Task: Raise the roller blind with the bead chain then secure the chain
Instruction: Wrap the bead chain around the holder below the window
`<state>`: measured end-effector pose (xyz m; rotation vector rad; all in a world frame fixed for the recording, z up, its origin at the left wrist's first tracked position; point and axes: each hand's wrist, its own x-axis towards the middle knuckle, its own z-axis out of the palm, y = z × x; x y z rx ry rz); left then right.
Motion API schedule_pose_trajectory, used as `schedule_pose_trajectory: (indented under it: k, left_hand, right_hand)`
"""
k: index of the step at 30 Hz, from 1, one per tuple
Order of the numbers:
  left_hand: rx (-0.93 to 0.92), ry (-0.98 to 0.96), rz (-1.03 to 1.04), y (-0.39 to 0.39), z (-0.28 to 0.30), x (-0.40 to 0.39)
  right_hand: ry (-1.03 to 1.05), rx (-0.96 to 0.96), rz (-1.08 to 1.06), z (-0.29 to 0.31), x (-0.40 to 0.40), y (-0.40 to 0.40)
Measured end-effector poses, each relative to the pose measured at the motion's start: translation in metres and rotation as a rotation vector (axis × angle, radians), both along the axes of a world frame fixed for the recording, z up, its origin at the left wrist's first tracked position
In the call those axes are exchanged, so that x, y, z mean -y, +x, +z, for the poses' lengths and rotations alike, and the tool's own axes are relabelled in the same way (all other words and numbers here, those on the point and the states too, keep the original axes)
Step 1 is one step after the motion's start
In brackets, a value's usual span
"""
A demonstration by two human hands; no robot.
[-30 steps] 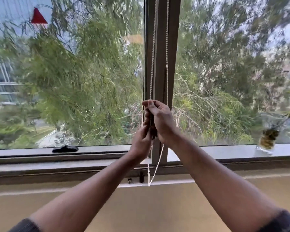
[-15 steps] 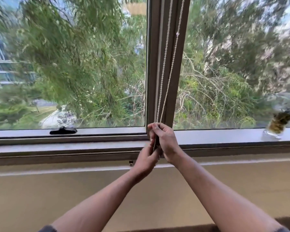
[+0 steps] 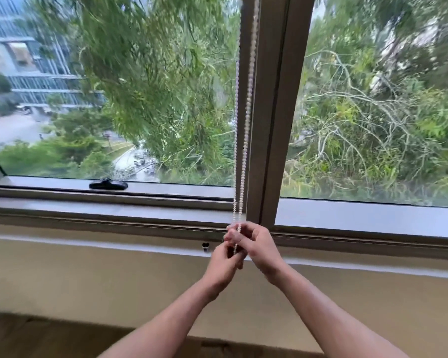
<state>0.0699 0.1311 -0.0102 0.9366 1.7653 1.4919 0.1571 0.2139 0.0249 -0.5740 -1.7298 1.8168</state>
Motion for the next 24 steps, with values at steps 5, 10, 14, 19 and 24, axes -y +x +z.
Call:
schedule_pose_trajectory:
  k: [5, 10, 14, 19, 24]
  left_hand:
    - [-0.031, 0.014, 0.040, -0.002, -0.006, -0.009]
    - [0.061, 0.074, 0.200, -0.004, -0.013, -0.008]
    - [0.106, 0.113, 0.283, -0.012, -0.016, -0.006]
    - [0.093, 0.134, 0.325, -0.026, -0.018, -0.004]
    - [-0.002, 0.123, 0.337, -0.046, -0.021, -0.002]
  right_hand:
    - [-0.085, -0.125, 0.051, -0.015, -0.020, 0.005]
    - [-0.180, -0.123, -0.116, -0.039, -0.035, -0.005]
    - [-0.083, 0.085, -0.188, -0.071, -0.041, -0.018]
    - [0.069, 0.328, -0.243, -0.116, -0.044, -0.033]
    - [0.171, 0.459, -0.252, -0.123, -0.038, -0.054]
